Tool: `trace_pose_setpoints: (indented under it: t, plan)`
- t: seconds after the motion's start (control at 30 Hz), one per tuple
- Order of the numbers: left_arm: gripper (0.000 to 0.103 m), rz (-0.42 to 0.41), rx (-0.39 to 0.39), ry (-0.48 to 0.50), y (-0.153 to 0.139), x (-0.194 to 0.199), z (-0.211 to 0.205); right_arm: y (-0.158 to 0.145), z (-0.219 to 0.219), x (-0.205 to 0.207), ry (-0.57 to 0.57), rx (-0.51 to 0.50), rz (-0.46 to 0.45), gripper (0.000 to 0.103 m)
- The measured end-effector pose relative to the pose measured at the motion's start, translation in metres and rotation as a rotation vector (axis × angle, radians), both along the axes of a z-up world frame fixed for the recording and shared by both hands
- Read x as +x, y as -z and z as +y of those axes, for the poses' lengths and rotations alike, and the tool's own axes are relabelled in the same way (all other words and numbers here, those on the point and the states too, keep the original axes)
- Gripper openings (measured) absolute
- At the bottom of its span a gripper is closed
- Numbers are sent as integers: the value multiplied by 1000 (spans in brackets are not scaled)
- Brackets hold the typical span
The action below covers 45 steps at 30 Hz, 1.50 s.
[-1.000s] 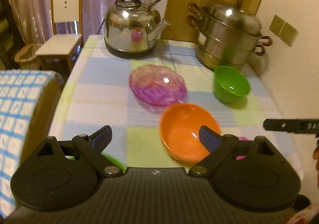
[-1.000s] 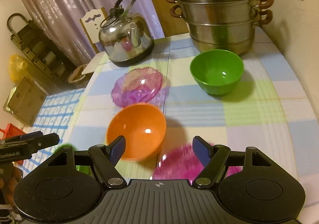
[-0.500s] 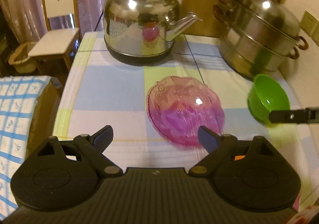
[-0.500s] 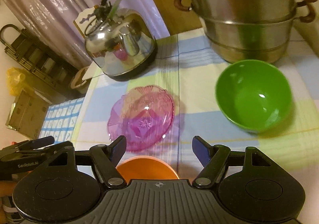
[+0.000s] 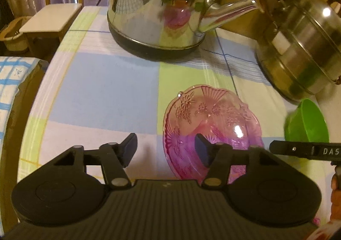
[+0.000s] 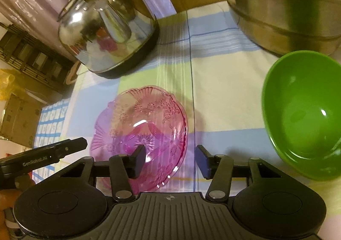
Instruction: Organize plates and bowls
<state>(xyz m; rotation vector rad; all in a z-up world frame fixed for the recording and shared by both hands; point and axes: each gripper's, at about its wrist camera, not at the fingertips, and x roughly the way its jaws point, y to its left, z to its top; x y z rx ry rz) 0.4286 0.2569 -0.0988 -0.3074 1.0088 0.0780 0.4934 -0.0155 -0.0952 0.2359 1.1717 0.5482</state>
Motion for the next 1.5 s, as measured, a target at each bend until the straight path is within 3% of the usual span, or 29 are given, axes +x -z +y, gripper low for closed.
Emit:
trace_pose_setpoints:
  t: [0.5,0.7,0.77,0.93,1.23,1.5]
  plan:
    - [19,36,-32,30,27,20,-1,31,17,24,-25,-50,54,30]
    - [12,45,-9,39,29,20,-6,38,18,24,-13,-48,77,18]
    - [9,49,3,39,28,20,-6,39,16,24,-5,-57,74,9]
    - [7,42,0,33,25,19,-5,38,13,24,2,-48,77,8]
    - [7,1,26,39,-7,14,-8,13,9,21,11,-27,43,8]
    - [7,-50,28,53,-58,6,-23,-34,0,14,8,-13,-16,8]
